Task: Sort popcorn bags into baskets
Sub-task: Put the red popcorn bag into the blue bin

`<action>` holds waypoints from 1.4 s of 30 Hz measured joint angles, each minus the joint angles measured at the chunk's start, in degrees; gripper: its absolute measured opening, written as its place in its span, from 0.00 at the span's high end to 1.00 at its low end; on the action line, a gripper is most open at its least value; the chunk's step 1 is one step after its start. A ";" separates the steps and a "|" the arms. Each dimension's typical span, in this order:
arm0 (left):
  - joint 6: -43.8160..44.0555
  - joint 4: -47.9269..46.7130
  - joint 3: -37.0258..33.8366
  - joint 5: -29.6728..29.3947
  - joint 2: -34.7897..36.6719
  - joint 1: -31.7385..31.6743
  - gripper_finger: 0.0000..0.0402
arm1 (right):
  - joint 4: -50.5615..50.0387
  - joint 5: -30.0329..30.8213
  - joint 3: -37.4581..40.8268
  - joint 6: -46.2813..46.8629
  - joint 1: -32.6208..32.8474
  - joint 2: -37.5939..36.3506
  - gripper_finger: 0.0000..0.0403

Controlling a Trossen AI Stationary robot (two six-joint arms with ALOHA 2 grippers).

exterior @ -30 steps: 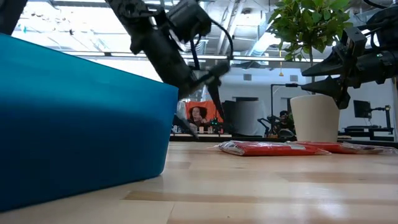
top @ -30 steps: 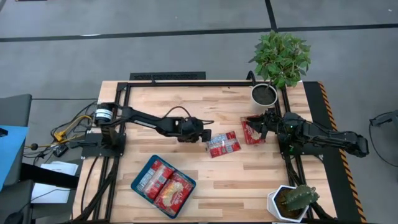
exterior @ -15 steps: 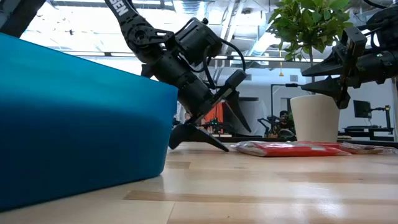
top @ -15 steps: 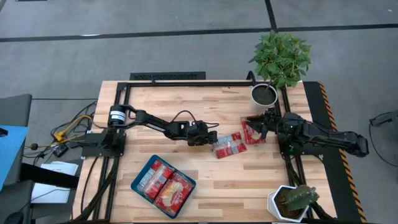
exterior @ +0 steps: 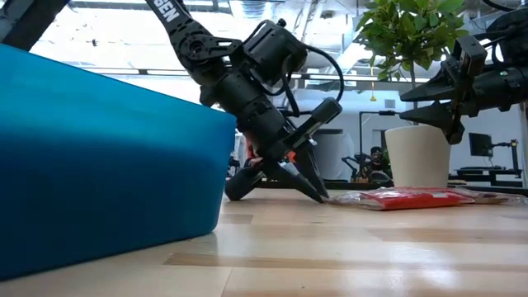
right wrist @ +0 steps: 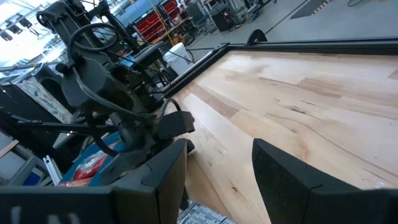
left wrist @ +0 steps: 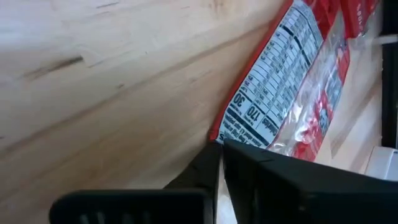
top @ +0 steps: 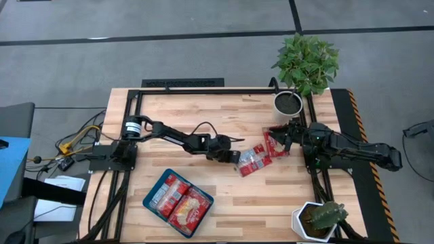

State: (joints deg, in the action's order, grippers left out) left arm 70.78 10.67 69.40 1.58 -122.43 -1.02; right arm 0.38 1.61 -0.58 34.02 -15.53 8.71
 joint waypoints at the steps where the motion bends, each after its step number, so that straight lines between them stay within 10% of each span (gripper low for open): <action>1: -0.18 -0.24 0.36 0.48 -0.07 -0.07 0.99 | 0.00 0.00 0.00 -0.01 0.00 0.00 0.48; 26: -3.66 -18.68 2.50 -4.69 25.03 3.94 1.00 | 0.00 -0.02 0.00 0.00 0.00 0.02 0.52; 42: -3.19 -22.74 2.54 -8.04 26.89 5.35 1.00 | 0.80 -2.22 0.06 -8.85 4.80 4.08 0.49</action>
State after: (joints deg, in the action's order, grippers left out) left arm 67.59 -12.06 71.94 -6.46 -95.55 4.34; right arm 1.18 -0.62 -0.52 25.17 -10.73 12.79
